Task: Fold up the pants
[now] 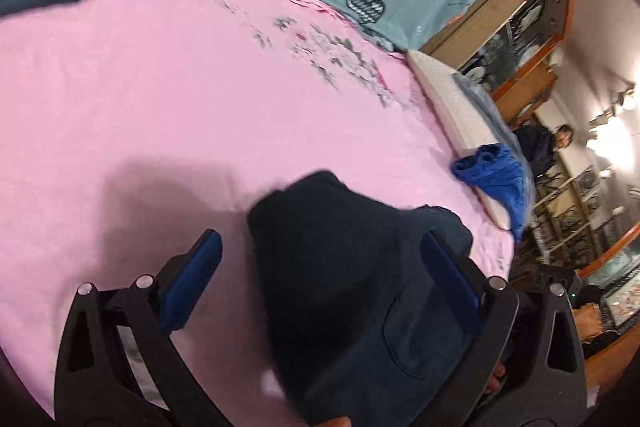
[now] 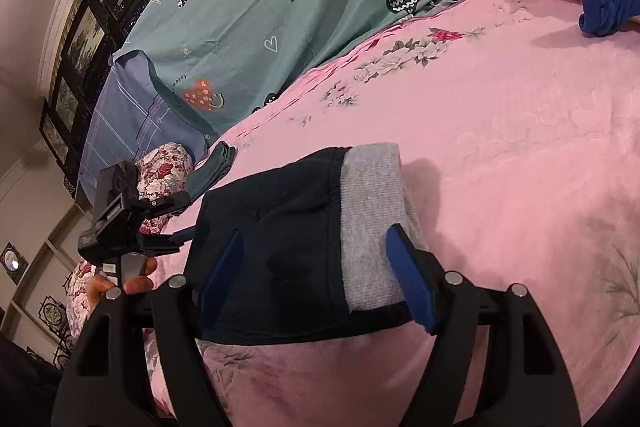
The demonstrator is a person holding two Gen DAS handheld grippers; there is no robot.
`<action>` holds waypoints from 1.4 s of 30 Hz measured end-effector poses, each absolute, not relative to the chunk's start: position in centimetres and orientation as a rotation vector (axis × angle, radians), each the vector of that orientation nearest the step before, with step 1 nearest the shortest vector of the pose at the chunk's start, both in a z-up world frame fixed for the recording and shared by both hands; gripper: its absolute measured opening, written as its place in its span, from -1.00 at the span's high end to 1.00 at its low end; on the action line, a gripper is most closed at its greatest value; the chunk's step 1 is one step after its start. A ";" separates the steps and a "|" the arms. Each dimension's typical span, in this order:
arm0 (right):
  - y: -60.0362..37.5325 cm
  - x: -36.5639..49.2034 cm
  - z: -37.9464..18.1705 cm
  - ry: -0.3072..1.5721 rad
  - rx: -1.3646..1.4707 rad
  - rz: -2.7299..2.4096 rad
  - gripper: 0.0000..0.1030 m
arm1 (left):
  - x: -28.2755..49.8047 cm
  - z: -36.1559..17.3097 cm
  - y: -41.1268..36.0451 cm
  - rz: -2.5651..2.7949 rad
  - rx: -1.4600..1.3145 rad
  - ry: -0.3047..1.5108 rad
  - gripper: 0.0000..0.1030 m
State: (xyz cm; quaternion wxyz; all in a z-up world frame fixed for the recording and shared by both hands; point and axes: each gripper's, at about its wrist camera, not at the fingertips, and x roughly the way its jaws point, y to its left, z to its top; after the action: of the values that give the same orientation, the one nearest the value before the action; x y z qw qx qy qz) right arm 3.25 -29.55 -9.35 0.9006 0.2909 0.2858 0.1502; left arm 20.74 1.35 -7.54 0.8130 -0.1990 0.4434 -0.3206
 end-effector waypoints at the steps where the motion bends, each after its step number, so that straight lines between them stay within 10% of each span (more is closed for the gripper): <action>1: -29.2 3.3 -9.3 0.598 0.580 0.300 -0.43 | 21.1 -8.7 0.9 -0.660 -0.408 1.007 -0.96; 10: -28.6 3.6 -9.1 0.610 0.539 0.291 -0.53 | 20.2 -8.5 -1.1 -0.646 -0.245 0.957 -0.92; 20: -25.6 3.7 -7.6 0.687 0.370 0.103 -0.53 | 20.3 -8.3 0.0 -0.674 -0.294 0.944 -0.36; 28: -22.0 4.2 -0.4 0.515 0.364 0.150 -0.53 | 20.5 -7.5 1.9 -0.591 -0.351 0.920 -0.88; 39: -18.2 6.3 4.5 0.392 0.243 0.099 -0.51 | 20.7 -6.8 7.0 -0.489 -0.562 0.836 -0.90; 42: -15.6 8.9 3.2 0.482 0.272 0.263 0.00 | 20.6 -6.5 8.0 -0.438 -0.582 0.799 -0.90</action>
State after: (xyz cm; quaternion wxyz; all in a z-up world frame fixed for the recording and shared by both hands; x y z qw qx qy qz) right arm 8.89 -15.57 3.23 0.9535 0.1340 0.2371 0.1292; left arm 20.56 7.99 -6.50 0.8575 -0.2771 0.3802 -0.2084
